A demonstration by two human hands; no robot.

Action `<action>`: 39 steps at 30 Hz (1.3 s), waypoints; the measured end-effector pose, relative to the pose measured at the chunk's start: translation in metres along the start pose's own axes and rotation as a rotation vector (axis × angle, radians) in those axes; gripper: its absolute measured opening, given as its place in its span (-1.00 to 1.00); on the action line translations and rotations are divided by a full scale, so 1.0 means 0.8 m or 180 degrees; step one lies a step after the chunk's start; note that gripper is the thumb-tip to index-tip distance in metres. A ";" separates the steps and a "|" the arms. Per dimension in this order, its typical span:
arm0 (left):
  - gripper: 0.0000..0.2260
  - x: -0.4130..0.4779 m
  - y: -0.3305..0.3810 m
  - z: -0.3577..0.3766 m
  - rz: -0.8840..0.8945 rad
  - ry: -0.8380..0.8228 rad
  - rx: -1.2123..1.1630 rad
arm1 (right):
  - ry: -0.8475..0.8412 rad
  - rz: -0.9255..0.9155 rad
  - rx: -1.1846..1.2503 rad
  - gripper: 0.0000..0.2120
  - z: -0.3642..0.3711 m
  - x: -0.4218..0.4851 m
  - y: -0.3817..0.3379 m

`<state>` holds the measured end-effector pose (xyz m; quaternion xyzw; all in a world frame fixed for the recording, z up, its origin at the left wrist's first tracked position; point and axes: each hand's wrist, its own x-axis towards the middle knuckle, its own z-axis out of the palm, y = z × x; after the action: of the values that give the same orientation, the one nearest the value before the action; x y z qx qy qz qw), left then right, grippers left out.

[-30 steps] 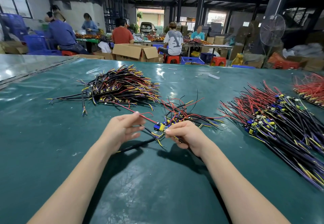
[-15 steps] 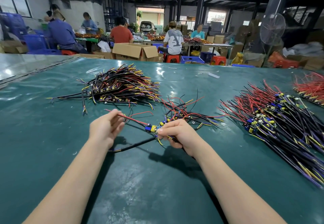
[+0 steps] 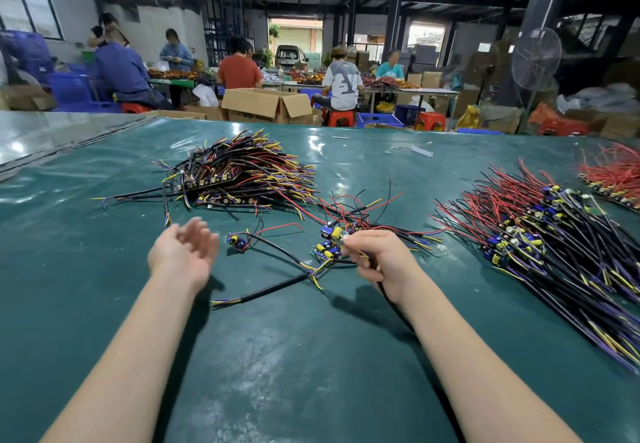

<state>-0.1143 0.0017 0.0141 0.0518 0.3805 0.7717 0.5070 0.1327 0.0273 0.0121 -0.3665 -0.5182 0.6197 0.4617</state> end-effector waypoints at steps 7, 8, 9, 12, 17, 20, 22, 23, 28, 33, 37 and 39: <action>-0.70 -0.037 -0.067 0.029 -0.0456 -0.1735 0.2251 | 0.0019 -0.0003 -0.0404 -0.62 0.010 0.002 0.008; -0.77 -0.039 -0.073 0.028 -0.0393 -0.1854 0.2294 | -0.0075 0.0069 -0.0535 -0.66 0.013 0.001 0.011; -0.84 -0.039 -0.077 0.027 -0.0293 -0.1901 0.2300 | -0.0166 0.0146 -0.0670 -0.70 0.016 0.000 0.014; -0.90 -0.037 -0.077 0.022 -0.0101 -0.1733 0.2244 | -0.0194 0.0203 -0.1061 -0.79 0.026 -0.002 0.022; -0.87 -0.037 -0.080 0.022 0.0023 -0.1523 0.2273 | 0.0454 -0.0557 -0.1960 -0.82 0.034 -0.003 0.025; -0.88 -0.037 -0.085 0.024 0.0111 -0.1470 0.2310 | 0.0492 -0.1428 -0.2526 -0.87 0.042 -0.007 0.026; -0.89 -0.038 -0.086 0.024 0.0174 -0.1468 0.2330 | 0.0330 -0.1683 -0.2944 -0.92 0.048 -0.009 0.031; -0.90 -0.038 -0.087 0.024 0.0217 -0.1467 0.2345 | 0.0306 -0.1709 -0.3169 -0.89 0.050 -0.008 0.033; -0.87 -0.038 -0.089 0.024 0.0485 -0.1352 0.2513 | 0.0608 -0.1476 -0.3313 -0.93 0.051 -0.004 0.036; -0.90 -0.037 -0.089 0.023 0.0470 -0.1330 0.2577 | 0.0669 -0.1479 -0.3058 -0.89 0.049 -0.006 0.039; -0.88 -0.038 -0.087 0.024 0.0429 -0.1327 0.2485 | 0.0920 -0.1639 -0.2867 -0.82 0.052 -0.006 0.043; -0.88 -0.038 -0.087 0.025 0.0426 -0.1332 0.2505 | 0.0991 -0.1654 -0.2935 -0.93 0.052 -0.004 0.044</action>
<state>-0.0385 0.0008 -0.0071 0.4201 0.5302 0.5723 0.4636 0.0880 0.0101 -0.0146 -0.4781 -0.7349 0.1327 0.4623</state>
